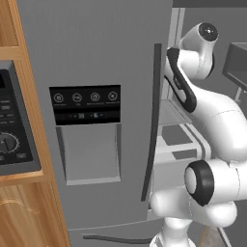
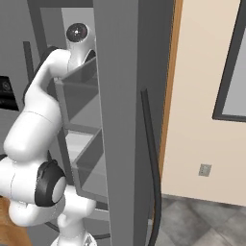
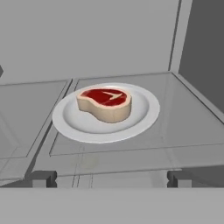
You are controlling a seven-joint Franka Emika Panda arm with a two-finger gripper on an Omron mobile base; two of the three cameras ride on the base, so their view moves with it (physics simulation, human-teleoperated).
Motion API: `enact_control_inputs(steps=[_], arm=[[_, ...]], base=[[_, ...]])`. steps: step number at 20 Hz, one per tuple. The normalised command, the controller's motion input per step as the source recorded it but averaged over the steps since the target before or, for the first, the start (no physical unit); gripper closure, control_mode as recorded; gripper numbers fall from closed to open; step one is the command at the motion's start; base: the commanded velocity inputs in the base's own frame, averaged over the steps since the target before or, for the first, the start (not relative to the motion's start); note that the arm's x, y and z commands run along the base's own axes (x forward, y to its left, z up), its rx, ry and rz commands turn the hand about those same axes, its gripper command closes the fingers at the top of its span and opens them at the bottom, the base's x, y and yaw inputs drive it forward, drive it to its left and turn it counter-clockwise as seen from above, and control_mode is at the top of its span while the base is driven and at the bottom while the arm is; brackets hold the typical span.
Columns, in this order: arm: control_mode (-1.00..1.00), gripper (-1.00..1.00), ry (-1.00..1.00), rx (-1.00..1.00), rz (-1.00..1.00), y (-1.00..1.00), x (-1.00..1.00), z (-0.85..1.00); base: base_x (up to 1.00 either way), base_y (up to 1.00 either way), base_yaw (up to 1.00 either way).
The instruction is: Retrieve the steak from the fridge and place it on the saucepan with marinade on the stove.
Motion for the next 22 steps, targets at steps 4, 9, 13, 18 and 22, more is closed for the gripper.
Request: enact_control_inputs(steps=[4, 9, 13, 18, 22], arm=[[-1.0, -1.0, 0.0, 0.0, 0.04, 0.0, 0.29, -0.09], [-1.0, -1.0, 0.0, 0.0, 0.03, 0.0, 0.09, -0.06], [-1.0, -1.0, 0.0, 0.0, 0.02, 0.0, 0.11, -0.05], [-1.0, -1.0, 0.0, -0.01, 0.0, 0.0, 0.13, 0.0], [-1.0, -1.0, 0.0, -0.03, 0.0, 0.0, 0.18, 0.0]], base=[[0.0, 0.0, 0.0], [0.0, 0.0, 0.0], [0.0, 0.0, 0.0], [0.0, 0.0, 0.0], [0.0, 0.0, 0.0]])
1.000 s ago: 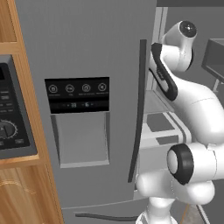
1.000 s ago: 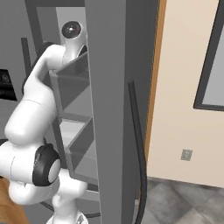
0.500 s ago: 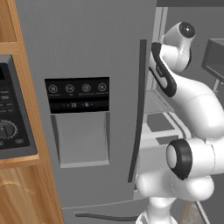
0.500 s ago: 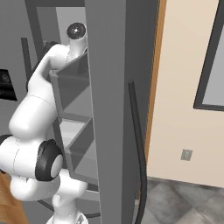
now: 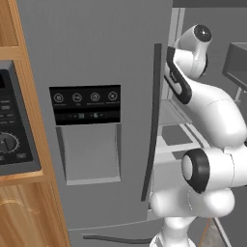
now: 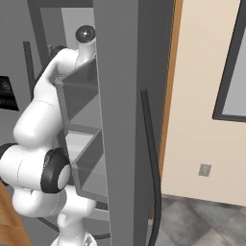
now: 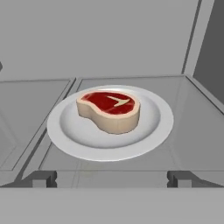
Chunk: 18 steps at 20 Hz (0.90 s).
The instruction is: Retrieve the steak from the fridge and place it on the saucepan with marinade on the stove.
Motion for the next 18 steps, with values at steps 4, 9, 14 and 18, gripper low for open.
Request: enact_control_inputs(steps=[4, 9, 14, 18], arm=[[-1.0, -1.0, 0.0, -0.02, 0.0, 0.0, 0.25, 0.0], [-1.0, -1.0, 0.0, 0.0, 0.01, 0.0, 0.19, 0.0], [-1.0, -1.0, 0.0, 0.0, 0.03, 0.0, 0.02, -0.01], [-1.0, -1.0, 0.0, 0.0, 0.01, 0.0, 0.02, -0.01]], base=[[0.0, 0.0, 0.0], [0.0, 0.0, 0.0], [0.0, 0.0, 0.0], [0.0, 0.0, 0.0]])
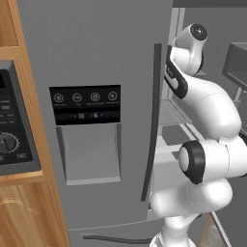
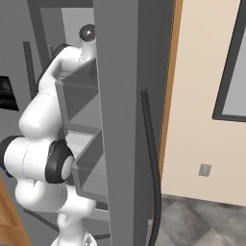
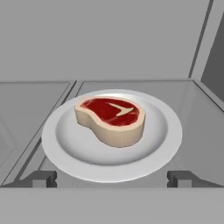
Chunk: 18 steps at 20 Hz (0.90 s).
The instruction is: Retrieve the steak from the fridge and place it on the saucepan with marinade on the stove.
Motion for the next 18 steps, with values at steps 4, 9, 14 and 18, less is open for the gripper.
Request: enact_control_inputs(steps=[4, 9, 14, 18], arm=[[-1.0, -1.0, 0.0, 0.0, 0.0, 0.0, 0.11, -0.02], [-1.0, -1.0, 0.0, 0.0, 0.0, 0.0, 0.24, -0.02], [-1.0, -1.0, 0.0, 0.0, 0.0, 0.0, 0.12, -0.03], [-1.0, -1.0, 0.0, 0.0, 0.0, 0.0, 0.01, -0.01]], base=[[0.0, 0.0, 0.0], [0.0, 0.0, 0.0], [0.0, 0.0, 0.0], [0.0, 0.0, 0.0]])
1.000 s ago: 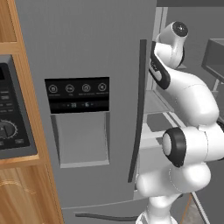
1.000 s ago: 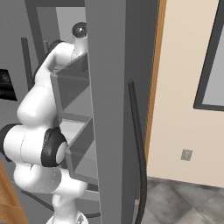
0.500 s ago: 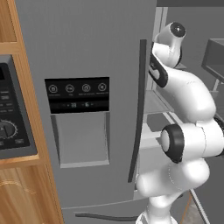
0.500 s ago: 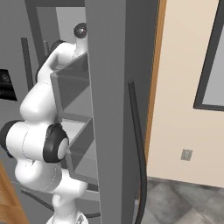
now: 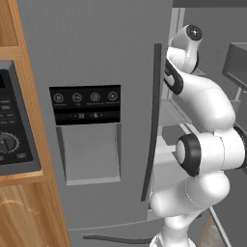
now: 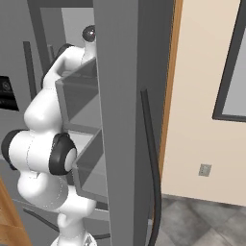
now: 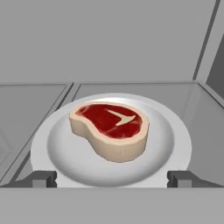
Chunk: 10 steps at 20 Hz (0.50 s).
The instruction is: Retrieve the steak from the fridge and place it on the saucepan with marinade on the stove.
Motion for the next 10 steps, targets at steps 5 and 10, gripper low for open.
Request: enact_control_inputs(steps=[5, 10], arm=[[-1.0, -1.0, 0.0, 0.0, 0.0, 0.0, 0.1, 0.0], [-1.0, -1.0, 0.0, 0.0, 0.0, 0.0, 0.16, 0.0]], base=[[0.0, 0.0, 0.0], [0.0, 0.0, 0.0]])
